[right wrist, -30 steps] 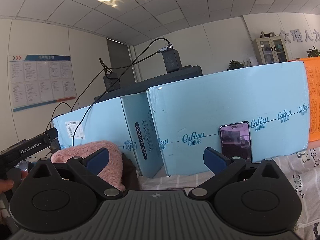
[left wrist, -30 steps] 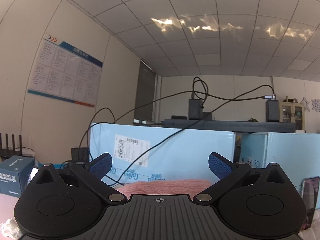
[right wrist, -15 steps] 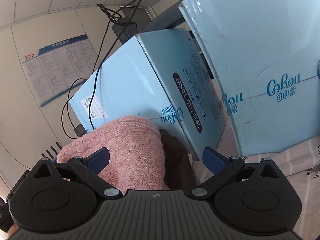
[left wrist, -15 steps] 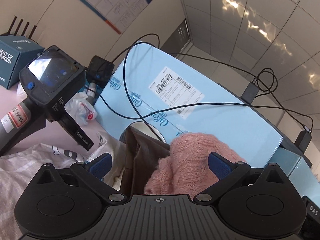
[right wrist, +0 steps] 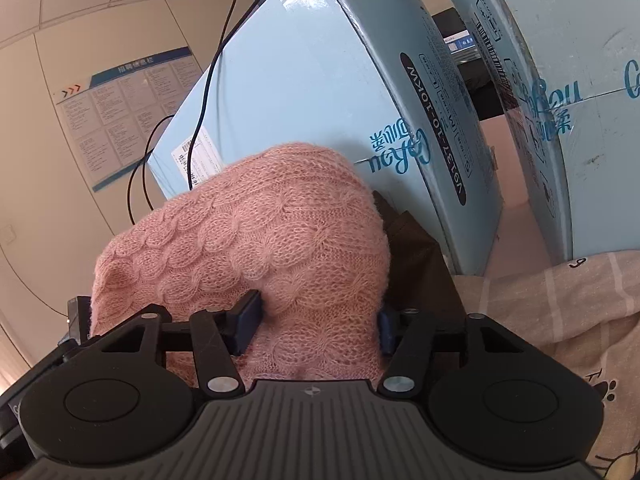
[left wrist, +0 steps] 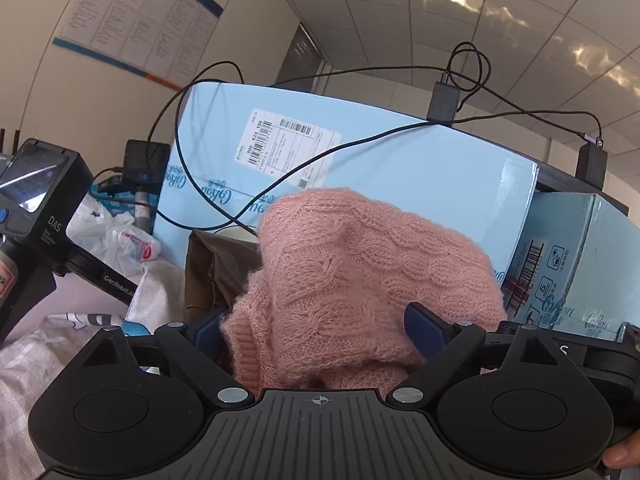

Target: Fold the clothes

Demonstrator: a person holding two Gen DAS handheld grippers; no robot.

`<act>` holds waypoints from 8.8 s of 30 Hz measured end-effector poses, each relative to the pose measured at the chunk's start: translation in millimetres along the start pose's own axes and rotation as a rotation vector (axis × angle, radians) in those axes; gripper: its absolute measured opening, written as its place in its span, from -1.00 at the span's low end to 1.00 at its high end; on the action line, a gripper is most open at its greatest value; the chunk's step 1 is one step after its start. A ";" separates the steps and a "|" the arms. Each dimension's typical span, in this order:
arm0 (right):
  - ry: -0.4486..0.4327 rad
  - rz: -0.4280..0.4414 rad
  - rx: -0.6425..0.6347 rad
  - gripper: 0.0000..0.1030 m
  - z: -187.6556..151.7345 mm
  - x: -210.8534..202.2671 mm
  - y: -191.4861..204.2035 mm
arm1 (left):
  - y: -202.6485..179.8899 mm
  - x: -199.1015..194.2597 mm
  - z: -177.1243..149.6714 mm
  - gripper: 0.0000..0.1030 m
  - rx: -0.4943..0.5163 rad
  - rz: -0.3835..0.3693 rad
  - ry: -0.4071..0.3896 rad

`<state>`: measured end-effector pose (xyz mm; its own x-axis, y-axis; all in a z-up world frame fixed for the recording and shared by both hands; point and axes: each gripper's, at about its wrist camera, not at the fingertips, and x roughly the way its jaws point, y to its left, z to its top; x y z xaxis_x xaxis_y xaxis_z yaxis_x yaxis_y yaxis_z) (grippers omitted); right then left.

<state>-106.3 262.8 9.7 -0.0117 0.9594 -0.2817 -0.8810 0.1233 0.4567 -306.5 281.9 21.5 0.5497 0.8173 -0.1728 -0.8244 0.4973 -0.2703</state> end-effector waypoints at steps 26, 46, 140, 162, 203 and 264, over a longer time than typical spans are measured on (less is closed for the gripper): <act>-0.109 0.195 -0.022 -0.59 9.6 -87.5 45.0 | -4.4 -45.9 19.3 -0.44 -0.079 -0.179 -0.237; -0.074 -0.175 0.033 -0.59 -33.1 -303.9 -75.5 | -151.0 -51.3 -46.9 -0.43 -0.068 -0.699 0.241; -0.065 -0.692 -0.198 0.30 -47.8 -345.4 -140.2 | -149.4 -11.9 -75.7 -0.58 0.211 -0.572 0.429; 0.033 -0.688 -0.152 -0.61 -50.2 -324.7 -165.3 | -145.9 -7.2 -79.3 -0.56 0.170 -0.580 0.456; -0.352 -0.888 0.098 0.51 -1.2 -445.6 -253.7 | -189.3 -4.5 -18.5 0.83 0.740 -0.728 0.208; 0.203 -0.241 -0.338 -0.60 -111.5 -434.1 -101.0 | -127.2 -117.6 -87.2 -0.60 0.935 -1.175 0.455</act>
<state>-64.9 -194.4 -8.2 0.1496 0.8402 -0.5212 -0.9744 0.2147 0.0664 -254.5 97.2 -6.4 0.7702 -0.2099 -0.6023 0.3850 0.9059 0.1766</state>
